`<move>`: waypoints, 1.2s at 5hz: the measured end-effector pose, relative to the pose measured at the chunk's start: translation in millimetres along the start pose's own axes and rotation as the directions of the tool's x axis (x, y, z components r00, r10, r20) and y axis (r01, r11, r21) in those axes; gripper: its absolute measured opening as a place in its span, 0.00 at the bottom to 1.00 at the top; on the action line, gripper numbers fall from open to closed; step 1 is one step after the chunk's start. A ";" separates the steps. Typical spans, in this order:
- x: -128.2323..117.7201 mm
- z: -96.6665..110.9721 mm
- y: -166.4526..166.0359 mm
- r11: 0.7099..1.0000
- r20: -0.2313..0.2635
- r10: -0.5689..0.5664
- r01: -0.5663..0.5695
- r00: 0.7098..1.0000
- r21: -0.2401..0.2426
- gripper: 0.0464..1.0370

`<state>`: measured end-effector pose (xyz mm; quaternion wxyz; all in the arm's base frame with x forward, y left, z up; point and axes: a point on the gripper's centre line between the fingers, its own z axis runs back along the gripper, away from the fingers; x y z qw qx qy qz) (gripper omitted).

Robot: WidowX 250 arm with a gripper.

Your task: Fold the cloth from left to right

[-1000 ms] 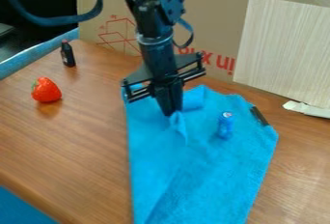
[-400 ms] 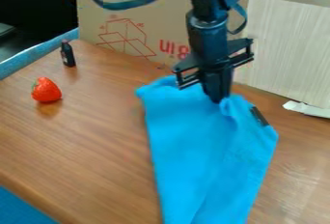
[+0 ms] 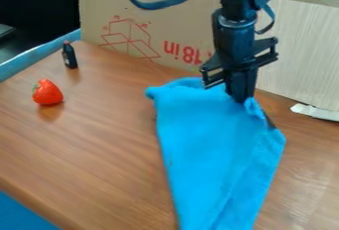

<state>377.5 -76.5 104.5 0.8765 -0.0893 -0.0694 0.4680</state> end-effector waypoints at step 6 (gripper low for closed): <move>-17.1 -0.6 -32.4 1.000 0.008 -0.012 0.012 1.000 -0.029 0.96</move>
